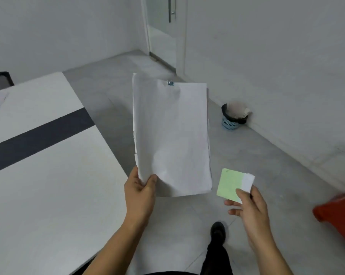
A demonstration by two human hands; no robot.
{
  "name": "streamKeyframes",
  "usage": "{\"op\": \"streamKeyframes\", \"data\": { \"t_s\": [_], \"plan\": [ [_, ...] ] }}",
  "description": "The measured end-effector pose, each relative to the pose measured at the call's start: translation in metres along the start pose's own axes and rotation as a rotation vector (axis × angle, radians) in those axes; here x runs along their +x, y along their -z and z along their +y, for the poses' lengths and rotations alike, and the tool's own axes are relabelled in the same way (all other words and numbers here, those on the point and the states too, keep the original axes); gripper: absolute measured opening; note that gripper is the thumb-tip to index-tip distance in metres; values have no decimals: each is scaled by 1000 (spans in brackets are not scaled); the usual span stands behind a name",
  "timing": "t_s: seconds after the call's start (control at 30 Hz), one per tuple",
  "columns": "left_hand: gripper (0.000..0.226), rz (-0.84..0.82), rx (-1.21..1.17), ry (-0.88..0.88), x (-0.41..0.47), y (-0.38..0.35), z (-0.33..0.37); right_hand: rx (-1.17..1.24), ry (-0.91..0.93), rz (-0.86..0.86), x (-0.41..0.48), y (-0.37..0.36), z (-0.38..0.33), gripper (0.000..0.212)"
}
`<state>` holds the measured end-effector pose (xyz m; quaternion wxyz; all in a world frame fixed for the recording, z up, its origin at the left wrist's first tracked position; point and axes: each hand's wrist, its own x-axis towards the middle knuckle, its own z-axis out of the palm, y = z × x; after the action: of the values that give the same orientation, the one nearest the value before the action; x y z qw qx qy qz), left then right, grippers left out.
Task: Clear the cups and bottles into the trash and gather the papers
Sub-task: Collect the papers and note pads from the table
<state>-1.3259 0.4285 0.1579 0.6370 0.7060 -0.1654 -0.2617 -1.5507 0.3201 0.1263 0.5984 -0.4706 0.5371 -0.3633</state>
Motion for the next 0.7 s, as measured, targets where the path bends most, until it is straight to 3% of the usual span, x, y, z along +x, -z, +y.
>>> {"op": "streamKeyframes", "data": {
  "t_s": [0.4,0.7],
  "plan": [
    [28,683,-25,174,116,-84,6,-206,-141,-599,264,-121,-84,21],
    [30,1170,-332,271,149,-42,-24,-472,-169,-999,303,-289,-74,21]
  ]
}}
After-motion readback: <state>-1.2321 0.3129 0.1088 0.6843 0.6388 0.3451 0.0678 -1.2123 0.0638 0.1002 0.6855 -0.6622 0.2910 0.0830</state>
